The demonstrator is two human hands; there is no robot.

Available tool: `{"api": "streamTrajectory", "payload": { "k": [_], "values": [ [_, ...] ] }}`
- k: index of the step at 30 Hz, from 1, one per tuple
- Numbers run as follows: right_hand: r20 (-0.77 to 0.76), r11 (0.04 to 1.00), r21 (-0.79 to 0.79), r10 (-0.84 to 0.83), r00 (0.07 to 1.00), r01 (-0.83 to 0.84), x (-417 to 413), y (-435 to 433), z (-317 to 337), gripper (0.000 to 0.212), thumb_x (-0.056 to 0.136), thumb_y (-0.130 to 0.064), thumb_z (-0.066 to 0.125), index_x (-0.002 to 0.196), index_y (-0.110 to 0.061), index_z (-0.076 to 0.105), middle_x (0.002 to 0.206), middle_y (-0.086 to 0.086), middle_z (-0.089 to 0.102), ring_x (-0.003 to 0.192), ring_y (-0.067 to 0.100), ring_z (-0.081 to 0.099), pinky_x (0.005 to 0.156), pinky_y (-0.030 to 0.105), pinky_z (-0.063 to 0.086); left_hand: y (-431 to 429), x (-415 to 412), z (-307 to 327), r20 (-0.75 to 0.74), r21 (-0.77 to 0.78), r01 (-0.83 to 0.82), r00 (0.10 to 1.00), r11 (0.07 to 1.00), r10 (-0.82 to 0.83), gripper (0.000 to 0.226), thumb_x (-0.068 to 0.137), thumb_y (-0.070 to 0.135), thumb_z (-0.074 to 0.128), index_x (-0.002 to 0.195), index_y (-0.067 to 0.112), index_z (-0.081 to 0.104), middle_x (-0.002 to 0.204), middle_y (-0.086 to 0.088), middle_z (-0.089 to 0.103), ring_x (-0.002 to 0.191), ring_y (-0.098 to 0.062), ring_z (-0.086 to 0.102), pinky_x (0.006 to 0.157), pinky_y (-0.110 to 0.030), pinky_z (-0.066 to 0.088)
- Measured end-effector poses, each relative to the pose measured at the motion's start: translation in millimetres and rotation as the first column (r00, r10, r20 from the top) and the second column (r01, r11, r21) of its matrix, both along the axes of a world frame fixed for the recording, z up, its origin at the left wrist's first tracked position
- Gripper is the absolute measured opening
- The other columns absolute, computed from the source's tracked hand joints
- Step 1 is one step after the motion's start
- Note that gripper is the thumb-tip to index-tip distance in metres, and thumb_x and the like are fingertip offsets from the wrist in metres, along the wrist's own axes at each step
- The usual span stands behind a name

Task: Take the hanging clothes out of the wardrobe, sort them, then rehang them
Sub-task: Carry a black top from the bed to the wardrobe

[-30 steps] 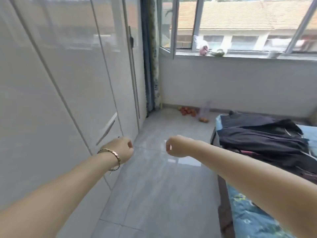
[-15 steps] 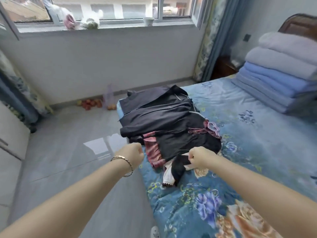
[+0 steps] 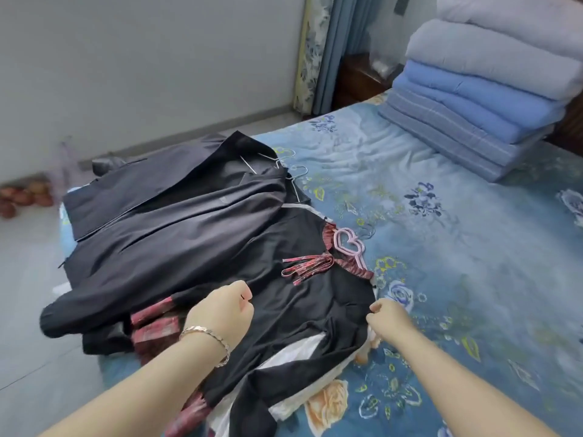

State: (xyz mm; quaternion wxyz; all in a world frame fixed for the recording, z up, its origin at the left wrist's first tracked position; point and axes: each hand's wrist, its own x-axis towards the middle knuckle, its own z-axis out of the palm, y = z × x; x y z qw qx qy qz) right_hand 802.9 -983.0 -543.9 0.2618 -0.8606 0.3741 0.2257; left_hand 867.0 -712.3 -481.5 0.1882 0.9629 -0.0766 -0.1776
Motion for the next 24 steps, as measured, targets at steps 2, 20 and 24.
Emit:
{"api": "streamTrajectory", "payload": {
  "k": [2, 20, 24],
  "values": [
    [-0.032, 0.998, 0.025, -0.050, 0.998, 0.051, 18, -16, -35, 0.028, 0.086, -0.011, 0.050, 0.112, -0.011, 0.060, 0.113, 0.011, 0.058, 0.111, 0.030, 0.054, 0.089, 0.025, 0.040, -15, 16, -37, -0.023, 0.002, 0.008, 1.000, 1.000, -0.008, 0.027, 0.092, 0.019, 0.038, 0.112, 0.027, 0.054, 0.105, 0.008, 0.061, 0.087, -0.016, 0.052, 0.075, -0.024, 0.040],
    [0.129, 0.893, 0.161, -0.442, 0.888, 0.421, 93, -71, -160, 0.037, 0.082, -0.009, 0.066, 0.115, 0.004, 0.055, 0.105, 0.016, 0.061, 0.096, 0.029, 0.058, 0.082, 0.033, 0.044, -27, 64, -159, -0.282, -0.056, -0.153, 0.950, 0.987, 0.131, 0.014, 0.091, 0.020, 0.047, 0.093, 0.032, 0.053, 0.092, 0.012, 0.060, 0.086, -0.014, 0.060, 0.075, -0.024, 0.045],
    [0.270, 0.907, 0.280, -0.388, 0.881, 0.314, 94, -59, -132, 0.031, 0.081, -0.003, 0.065, 0.111, -0.011, 0.062, 0.109, 0.011, 0.065, 0.100, 0.029, 0.061, 0.093, 0.039, 0.049, -20, 67, -140, -0.260, -0.055, -0.144, 0.958, 0.988, 0.125, 0.014, 0.090, 0.019, 0.047, 0.092, 0.032, 0.053, 0.093, 0.010, 0.061, 0.089, -0.016, 0.059, 0.079, -0.024, 0.046]
  ]
}}
